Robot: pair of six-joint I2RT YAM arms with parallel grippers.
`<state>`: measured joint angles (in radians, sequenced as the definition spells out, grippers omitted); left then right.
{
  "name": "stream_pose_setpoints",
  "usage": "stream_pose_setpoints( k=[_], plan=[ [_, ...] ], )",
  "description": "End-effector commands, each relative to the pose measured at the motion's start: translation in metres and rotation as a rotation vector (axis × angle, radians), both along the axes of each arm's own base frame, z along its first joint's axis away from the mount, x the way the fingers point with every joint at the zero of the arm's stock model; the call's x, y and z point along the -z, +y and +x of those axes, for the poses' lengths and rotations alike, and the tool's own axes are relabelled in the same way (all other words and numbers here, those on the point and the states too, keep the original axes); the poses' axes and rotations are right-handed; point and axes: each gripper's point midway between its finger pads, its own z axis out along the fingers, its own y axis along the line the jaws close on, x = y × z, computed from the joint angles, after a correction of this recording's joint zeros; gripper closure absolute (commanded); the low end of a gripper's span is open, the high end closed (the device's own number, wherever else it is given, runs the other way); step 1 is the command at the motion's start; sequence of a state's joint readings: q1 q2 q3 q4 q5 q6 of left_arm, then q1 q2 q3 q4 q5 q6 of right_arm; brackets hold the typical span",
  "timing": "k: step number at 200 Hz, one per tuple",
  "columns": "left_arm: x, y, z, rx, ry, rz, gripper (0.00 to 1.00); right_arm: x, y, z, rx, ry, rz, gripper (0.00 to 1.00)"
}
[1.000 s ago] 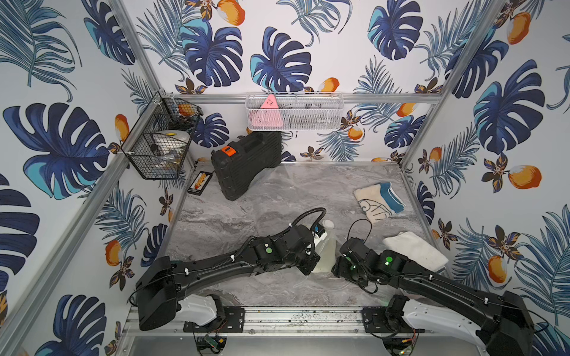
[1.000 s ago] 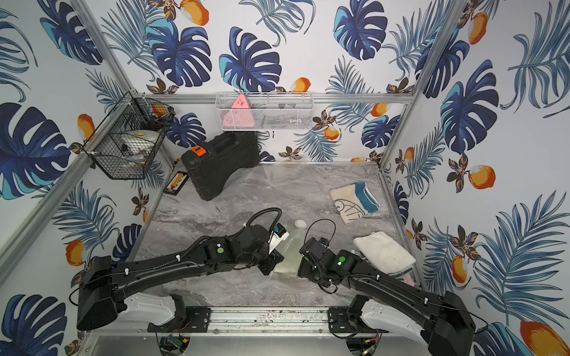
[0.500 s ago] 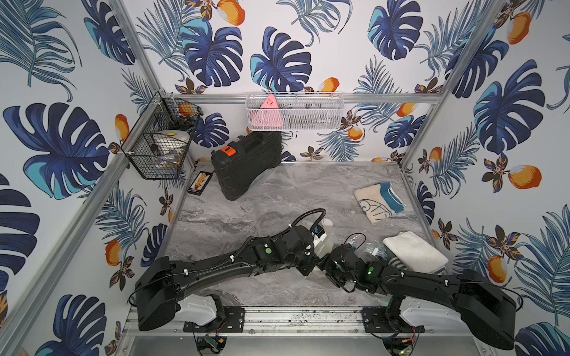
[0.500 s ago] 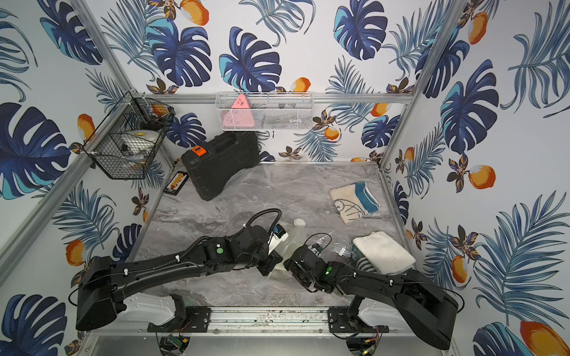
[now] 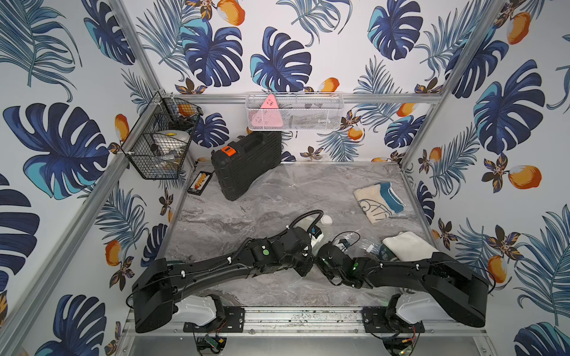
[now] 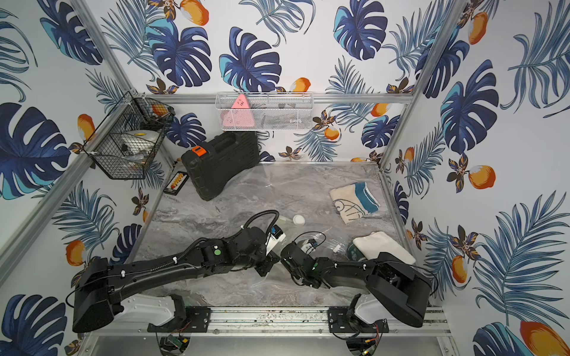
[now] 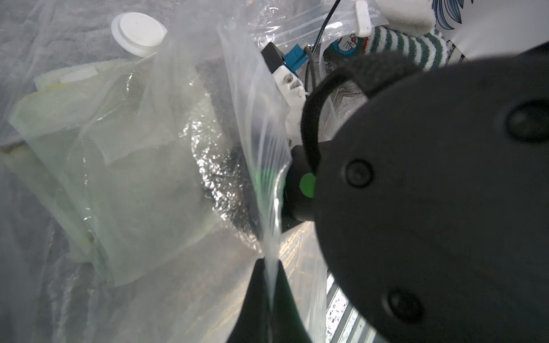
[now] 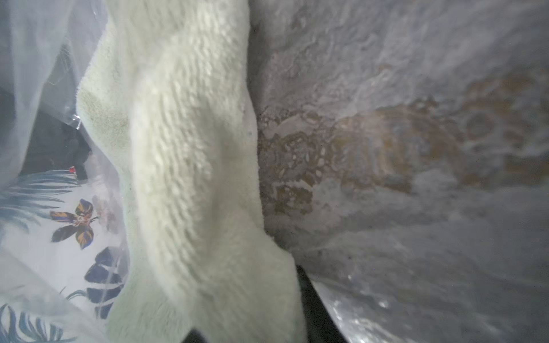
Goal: Place the folded towel into the vacuum bag
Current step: Place the towel in the vacuum bag.
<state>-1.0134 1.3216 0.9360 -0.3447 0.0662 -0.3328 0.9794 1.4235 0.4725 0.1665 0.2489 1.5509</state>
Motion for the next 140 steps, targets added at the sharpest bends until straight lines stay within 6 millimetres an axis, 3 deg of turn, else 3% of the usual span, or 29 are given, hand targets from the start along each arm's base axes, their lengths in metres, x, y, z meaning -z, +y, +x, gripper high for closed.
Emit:
stream_pose_setpoints(
  k=[1,25,47,68,86,115,140],
  plan=[
    [-0.002,0.002,0.004,0.004,-0.026,0.000,1.00,-0.007,0.007,0.008,-0.064,-0.046,0.000,0.81],
    [-0.004,0.003,0.007,0.005,-0.030,-0.008,1.00,-0.020,0.026,0.010,-0.303,-0.107,0.032,0.89],
    [-0.002,0.002,0.006,0.022,-0.025,-0.014,1.00,-0.027,0.053,-0.014,-0.615,-0.113,0.111,0.94],
    [0.003,0.001,0.006,0.032,-0.022,-0.001,1.00,-0.021,0.046,-0.044,-0.781,-0.068,0.076,0.97],
    [0.003,-0.001,0.006,0.035,-0.023,-0.004,1.00,-0.023,0.029,-0.055,-0.825,-0.065,0.027,0.99],
    [0.000,-0.006,0.005,0.048,-0.013,-0.022,1.00,-0.031,0.021,-0.041,-0.768,-0.102,0.054,0.99],
    [-0.003,-0.011,0.001,0.069,0.013,-0.045,1.00,-0.028,0.049,-0.015,-0.706,-0.122,0.124,0.97]
  ],
)
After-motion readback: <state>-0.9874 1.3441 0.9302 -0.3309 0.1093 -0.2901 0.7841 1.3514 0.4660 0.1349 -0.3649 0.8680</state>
